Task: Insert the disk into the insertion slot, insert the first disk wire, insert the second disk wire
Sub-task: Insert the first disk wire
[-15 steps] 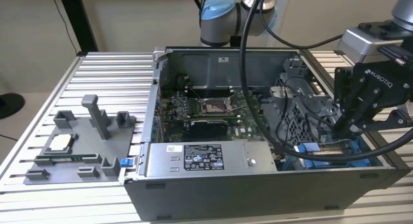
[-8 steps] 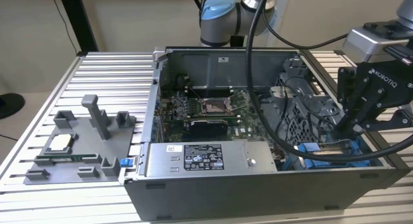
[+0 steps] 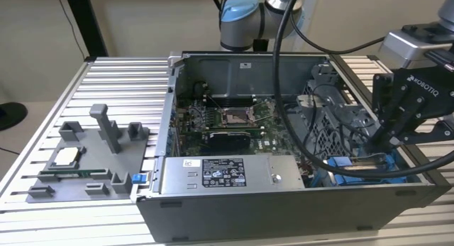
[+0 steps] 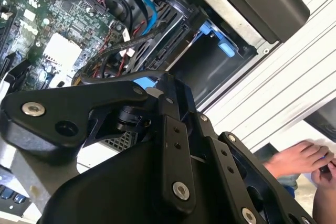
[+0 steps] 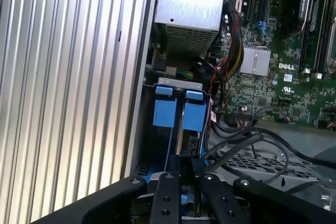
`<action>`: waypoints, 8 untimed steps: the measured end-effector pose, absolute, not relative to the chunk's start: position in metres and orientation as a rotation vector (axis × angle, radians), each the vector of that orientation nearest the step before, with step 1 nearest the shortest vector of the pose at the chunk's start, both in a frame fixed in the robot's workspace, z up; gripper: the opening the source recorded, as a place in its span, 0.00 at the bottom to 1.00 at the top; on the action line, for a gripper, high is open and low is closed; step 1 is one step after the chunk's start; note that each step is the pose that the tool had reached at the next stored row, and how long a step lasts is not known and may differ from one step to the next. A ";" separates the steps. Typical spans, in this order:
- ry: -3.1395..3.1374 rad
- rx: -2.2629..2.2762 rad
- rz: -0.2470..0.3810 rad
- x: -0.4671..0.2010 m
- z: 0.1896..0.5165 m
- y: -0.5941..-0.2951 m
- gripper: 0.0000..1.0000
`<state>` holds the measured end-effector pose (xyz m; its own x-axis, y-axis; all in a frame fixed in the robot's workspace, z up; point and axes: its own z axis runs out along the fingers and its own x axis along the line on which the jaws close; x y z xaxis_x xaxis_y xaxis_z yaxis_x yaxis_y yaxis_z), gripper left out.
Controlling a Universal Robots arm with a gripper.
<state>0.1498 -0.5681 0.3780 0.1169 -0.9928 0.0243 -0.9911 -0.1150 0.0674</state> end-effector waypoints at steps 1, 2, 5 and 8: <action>-2.044 2.297 -0.041 0.150 0.378 -0.568 0.00; -2.044 2.297 -0.041 0.150 0.378 -0.568 0.00; -2.044 2.297 -0.041 0.150 0.378 -0.568 0.00; -2.044 2.297 -0.041 0.150 0.378 -0.568 0.00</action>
<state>0.1498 -0.5685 0.3779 0.1169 -0.9928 0.0243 -0.9911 -0.1150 0.0675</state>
